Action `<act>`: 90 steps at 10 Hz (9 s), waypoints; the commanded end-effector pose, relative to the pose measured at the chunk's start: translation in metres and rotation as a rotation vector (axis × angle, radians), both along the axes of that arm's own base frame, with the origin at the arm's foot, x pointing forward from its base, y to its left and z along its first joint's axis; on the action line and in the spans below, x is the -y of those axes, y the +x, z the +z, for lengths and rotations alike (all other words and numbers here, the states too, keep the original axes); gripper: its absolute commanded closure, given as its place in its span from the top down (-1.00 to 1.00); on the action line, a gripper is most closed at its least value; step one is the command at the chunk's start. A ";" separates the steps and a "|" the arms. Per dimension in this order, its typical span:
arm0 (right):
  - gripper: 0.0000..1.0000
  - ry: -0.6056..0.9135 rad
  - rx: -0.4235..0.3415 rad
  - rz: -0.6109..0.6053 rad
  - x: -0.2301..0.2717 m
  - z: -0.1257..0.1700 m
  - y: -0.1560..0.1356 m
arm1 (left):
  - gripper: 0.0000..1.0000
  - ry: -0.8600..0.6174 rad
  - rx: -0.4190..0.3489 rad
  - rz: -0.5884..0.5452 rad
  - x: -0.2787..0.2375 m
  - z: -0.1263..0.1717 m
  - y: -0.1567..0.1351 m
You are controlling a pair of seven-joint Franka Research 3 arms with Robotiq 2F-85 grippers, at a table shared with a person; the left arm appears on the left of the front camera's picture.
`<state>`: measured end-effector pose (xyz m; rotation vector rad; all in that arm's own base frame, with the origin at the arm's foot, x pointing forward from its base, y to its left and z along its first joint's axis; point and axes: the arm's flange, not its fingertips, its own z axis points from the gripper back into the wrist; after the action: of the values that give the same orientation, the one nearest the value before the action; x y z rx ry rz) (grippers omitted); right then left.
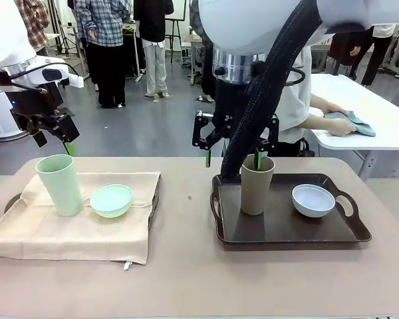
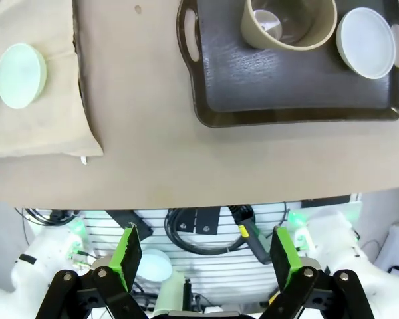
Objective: Set up a tray with a mat and arrange the tableware.
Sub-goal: Place the Picnic Bowl and Reusable plastic cup back onto the Handle tray in front of the human's position, then pick up the Picnic Bowl and Reusable plastic cup from the Handle tray in front of the human's position and hold them in the air.
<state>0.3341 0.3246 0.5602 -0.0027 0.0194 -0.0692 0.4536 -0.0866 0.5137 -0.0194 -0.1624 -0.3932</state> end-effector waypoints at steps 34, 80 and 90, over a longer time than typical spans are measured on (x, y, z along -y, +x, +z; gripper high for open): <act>1.00 1.046 -0.030 -0.209 0.569 0.008 -0.003 | 1.00 -0.974 -0.339 0.246 -0.225 0.001 -0.075; 1.00 0.292 0.071 -0.271 0.340 -0.143 0.110 | 1.00 -0.323 0.080 -0.945 0.229 -0.039 -0.018; 1.00 0.087 0.033 -0.154 0.312 -0.136 0.122 | 1.00 -0.505 0.264 -1.348 0.255 -0.069 0.018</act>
<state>0.4453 0.0120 0.4229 0.1540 -0.0529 -0.2265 0.4661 -0.3436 0.4558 -0.5302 -0.4564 -1.6202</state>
